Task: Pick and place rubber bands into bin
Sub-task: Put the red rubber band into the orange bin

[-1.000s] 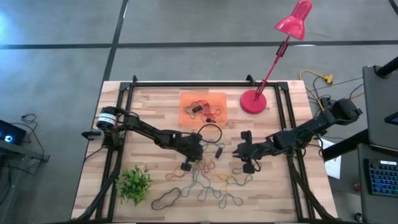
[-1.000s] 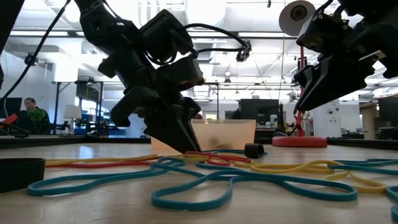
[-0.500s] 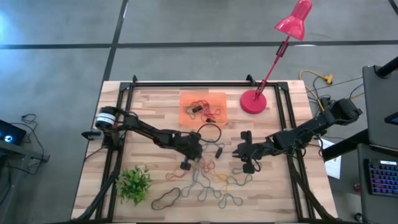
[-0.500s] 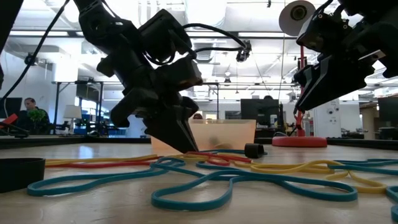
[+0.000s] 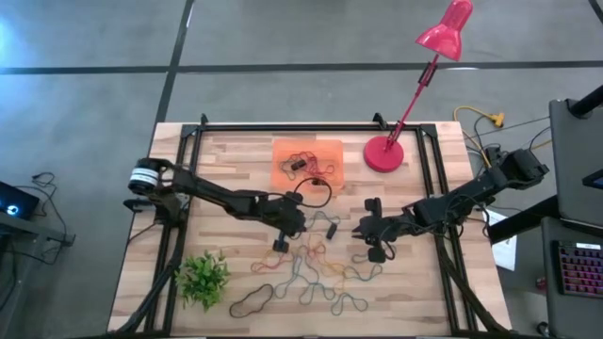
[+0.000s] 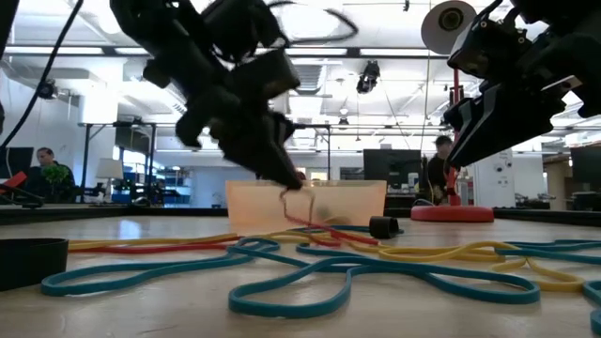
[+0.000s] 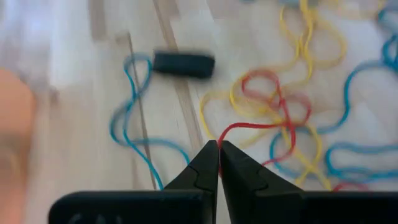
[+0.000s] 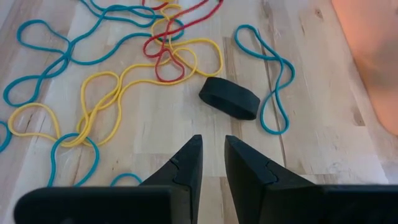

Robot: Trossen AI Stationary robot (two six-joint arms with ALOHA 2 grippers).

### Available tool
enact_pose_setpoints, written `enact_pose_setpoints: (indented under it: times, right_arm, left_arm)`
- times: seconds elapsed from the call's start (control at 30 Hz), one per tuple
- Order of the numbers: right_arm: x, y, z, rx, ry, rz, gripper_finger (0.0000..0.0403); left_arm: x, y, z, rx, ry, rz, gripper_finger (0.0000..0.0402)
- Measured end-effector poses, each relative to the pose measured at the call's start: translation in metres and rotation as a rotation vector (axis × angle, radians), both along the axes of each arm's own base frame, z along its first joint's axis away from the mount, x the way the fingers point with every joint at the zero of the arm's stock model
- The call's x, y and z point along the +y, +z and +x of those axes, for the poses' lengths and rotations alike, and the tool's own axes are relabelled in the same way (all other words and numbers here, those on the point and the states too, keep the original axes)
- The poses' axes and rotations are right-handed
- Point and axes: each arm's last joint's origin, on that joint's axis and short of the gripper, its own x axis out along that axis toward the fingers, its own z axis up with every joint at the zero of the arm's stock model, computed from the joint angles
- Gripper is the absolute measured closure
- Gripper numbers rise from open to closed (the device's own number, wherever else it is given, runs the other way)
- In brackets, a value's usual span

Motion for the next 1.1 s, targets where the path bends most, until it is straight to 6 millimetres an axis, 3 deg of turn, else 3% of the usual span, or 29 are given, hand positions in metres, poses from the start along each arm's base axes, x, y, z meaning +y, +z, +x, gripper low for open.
enact_pose_setpoints:
  times: [0.4,0.57,0.7,0.9,1.1]
  right_arm:
    - [0.000,0.000,0.000,-0.002,0.000,0.000,0.0346]
    - [0.000,0.000,0.000,-0.004,0.001,0.001,0.0346]
    - [0.000,0.000,0.000,-0.011,0.004,-0.003,0.0346]
    - [-0.001,0.000,0.001,-0.019,-0.010,-0.020,0.0346]
    - [-0.001,0.000,0.001,-0.021,-0.011,-0.020,0.0346]
  left_arm:
    - [0.000,0.048,-0.019,-0.172,0.021,0.068,0.0401]
    - [0.000,0.058,-0.029,-0.201,0.013,0.066,0.0401]
    - [-0.001,0.044,-0.028,-0.158,-0.049,0.062,0.0401]
    - [-0.002,0.006,-0.012,-0.076,-0.072,0.077,0.0400]
    - [0.004,-0.018,-0.001,-0.014,-0.053,0.080,0.0360]
